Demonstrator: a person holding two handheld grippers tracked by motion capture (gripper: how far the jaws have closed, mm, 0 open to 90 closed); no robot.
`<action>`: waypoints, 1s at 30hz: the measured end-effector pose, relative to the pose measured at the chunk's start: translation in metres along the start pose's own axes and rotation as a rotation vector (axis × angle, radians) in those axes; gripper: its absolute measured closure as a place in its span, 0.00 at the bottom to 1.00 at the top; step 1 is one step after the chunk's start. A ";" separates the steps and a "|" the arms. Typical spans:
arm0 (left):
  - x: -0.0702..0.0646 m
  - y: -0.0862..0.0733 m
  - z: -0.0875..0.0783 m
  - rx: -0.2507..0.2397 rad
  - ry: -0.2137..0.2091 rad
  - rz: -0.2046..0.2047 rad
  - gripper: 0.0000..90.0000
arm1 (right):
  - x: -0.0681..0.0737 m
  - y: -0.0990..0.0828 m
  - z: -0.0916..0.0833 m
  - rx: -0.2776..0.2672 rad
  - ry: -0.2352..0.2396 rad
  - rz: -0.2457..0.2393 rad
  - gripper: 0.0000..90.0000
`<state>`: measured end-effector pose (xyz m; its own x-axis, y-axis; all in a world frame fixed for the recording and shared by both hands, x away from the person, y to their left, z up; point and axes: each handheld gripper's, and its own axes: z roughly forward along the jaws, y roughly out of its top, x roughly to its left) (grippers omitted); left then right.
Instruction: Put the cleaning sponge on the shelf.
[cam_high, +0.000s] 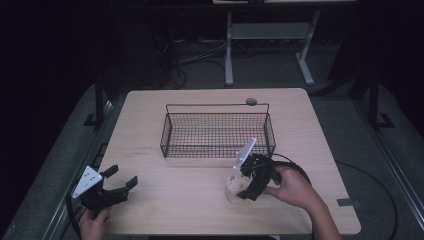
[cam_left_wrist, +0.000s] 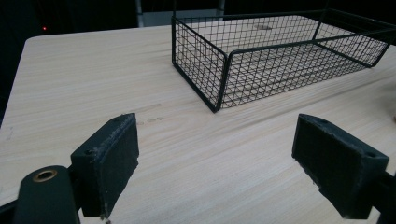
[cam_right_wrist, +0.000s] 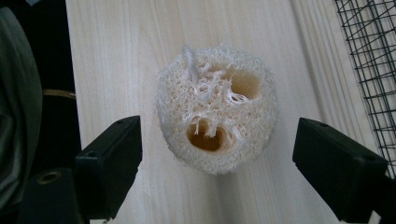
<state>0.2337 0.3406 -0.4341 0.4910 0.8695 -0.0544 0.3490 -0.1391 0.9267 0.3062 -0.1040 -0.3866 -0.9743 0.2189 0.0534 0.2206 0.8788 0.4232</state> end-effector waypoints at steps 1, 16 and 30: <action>0.000 0.000 0.000 0.000 0.000 0.000 0.15 | 0.000 0.000 0.000 0.000 0.000 0.000 0.17; 0.001 0.000 -0.001 -0.005 0.001 -0.006 0.15 | -0.004 0.014 0.015 0.067 0.028 -0.018 0.22; 0.002 0.000 -0.002 -0.015 0.003 -0.017 0.15 | -0.003 0.021 0.011 0.068 0.040 -0.051 0.31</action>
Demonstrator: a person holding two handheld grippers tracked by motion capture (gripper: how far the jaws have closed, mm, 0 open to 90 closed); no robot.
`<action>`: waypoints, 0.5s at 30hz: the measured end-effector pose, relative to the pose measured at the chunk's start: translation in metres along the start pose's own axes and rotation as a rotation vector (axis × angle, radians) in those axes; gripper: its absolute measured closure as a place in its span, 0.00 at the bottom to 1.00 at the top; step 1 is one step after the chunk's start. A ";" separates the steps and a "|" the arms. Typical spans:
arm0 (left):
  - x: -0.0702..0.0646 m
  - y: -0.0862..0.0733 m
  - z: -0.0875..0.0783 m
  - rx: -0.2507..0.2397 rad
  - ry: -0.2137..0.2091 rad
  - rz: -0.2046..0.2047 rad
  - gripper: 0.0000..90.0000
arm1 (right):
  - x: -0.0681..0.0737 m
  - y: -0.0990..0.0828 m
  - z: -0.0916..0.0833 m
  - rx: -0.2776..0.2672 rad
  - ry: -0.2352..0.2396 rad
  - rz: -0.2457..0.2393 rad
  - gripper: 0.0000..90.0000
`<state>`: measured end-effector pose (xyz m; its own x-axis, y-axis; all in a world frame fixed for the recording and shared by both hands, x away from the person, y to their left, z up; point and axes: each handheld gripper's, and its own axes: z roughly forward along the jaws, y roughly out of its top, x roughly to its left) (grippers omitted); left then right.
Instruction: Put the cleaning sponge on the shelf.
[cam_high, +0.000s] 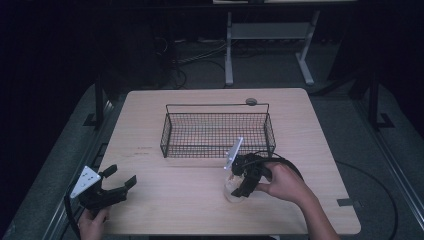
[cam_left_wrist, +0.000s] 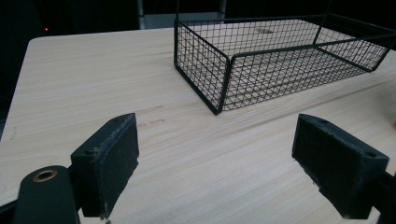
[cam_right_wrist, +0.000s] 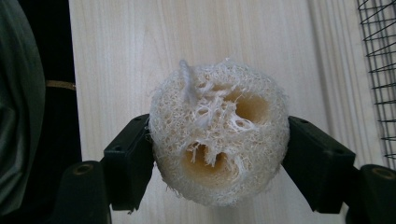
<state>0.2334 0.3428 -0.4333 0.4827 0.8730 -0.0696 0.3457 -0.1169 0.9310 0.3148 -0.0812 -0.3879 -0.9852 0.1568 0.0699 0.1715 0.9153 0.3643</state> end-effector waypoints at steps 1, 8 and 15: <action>0.000 0.000 0.000 0.000 0.000 0.000 0.15 | 0.000 0.001 -0.001 0.004 -0.001 -0.001 0.31; 0.000 0.000 0.000 0.002 0.001 0.003 0.15 | -0.003 0.011 -0.012 -0.004 -0.006 -0.018 0.31; 0.000 0.000 0.000 0.000 0.000 0.000 0.15 | -0.013 0.017 -0.022 -0.013 0.003 -0.019 0.32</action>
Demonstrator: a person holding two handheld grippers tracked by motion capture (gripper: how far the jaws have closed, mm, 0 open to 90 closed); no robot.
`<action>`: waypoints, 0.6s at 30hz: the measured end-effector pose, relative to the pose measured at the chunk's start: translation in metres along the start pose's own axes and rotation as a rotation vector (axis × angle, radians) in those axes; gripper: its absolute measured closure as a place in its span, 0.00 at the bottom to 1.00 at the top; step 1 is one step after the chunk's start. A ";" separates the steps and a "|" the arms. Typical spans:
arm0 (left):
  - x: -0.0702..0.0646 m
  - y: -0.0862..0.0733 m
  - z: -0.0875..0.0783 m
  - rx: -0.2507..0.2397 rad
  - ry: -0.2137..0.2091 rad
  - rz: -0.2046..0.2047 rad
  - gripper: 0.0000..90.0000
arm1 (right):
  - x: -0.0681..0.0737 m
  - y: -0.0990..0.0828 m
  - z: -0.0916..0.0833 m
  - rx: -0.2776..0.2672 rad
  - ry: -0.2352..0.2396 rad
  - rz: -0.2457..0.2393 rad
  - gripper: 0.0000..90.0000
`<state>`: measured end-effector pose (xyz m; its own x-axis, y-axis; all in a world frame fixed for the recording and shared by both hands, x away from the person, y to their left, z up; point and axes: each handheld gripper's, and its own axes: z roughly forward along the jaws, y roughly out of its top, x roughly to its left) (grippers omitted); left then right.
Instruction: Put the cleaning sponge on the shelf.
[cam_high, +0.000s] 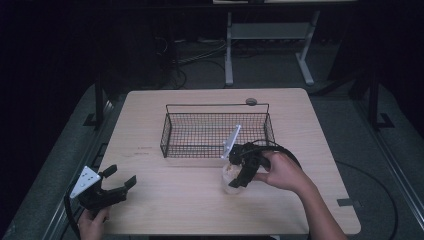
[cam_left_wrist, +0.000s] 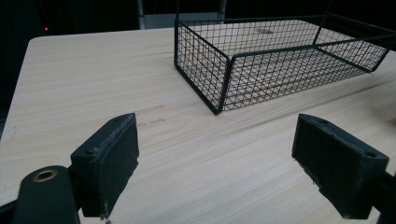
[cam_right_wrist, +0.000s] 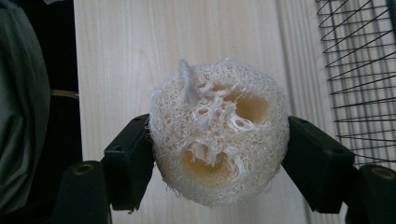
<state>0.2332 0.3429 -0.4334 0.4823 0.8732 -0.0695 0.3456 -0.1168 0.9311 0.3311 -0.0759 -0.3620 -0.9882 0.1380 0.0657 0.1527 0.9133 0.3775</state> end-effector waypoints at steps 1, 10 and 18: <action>0.000 0.000 0.000 -0.001 0.000 0.001 0.15 | -0.002 0.001 -0.001 -0.002 -0.001 0.001 0.32; 0.000 0.000 0.000 0.000 -0.001 0.000 0.15 | -0.015 0.005 -0.017 -0.024 -0.019 0.012 0.32; 0.000 0.000 0.000 0.002 -0.001 0.004 0.15 | -0.023 0.015 -0.028 -0.031 -0.042 0.006 0.32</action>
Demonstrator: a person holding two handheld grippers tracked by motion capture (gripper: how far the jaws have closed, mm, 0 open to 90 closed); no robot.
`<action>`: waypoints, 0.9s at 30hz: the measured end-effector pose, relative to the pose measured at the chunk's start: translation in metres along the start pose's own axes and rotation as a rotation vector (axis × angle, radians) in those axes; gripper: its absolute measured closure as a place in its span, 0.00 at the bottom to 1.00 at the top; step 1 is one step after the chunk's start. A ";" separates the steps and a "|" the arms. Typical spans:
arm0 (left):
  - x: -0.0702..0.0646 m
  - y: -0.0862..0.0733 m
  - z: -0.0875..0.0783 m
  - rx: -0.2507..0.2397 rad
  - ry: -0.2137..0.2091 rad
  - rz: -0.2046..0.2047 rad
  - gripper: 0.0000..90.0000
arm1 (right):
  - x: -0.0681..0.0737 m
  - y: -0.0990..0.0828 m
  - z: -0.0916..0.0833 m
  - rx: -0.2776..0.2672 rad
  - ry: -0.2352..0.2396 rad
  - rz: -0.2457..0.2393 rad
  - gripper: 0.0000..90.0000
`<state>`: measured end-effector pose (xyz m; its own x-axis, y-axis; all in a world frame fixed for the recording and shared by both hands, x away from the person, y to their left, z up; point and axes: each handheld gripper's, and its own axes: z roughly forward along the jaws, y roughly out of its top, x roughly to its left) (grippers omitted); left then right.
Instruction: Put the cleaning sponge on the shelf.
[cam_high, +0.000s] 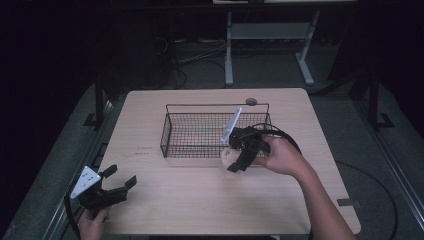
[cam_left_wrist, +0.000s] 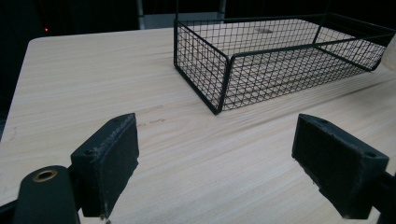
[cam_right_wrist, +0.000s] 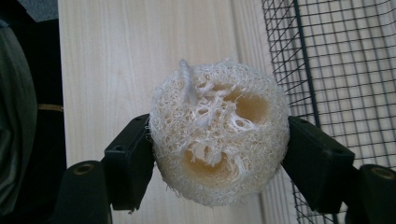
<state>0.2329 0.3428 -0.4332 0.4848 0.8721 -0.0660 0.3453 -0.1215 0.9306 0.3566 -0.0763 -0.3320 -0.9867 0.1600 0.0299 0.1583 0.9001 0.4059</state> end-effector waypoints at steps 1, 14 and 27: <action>0.000 0.000 0.000 -0.001 0.000 0.000 0.15 | -0.001 0.001 -0.001 0.002 0.000 -0.001 0.32; 0.001 0.000 -0.001 -0.005 0.002 -0.006 0.15 | -0.018 0.006 -0.012 -0.012 0.007 0.028 0.32; 0.001 0.000 -0.001 -0.003 0.003 0.001 0.16 | -0.029 0.006 -0.015 -0.016 0.012 0.040 0.32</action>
<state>0.2326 0.3438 -0.4326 0.4831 0.8732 -0.0641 0.3423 -0.1210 0.9317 0.3856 -0.0810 -0.3168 -0.9800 0.1907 0.0569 0.1969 0.8865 0.4188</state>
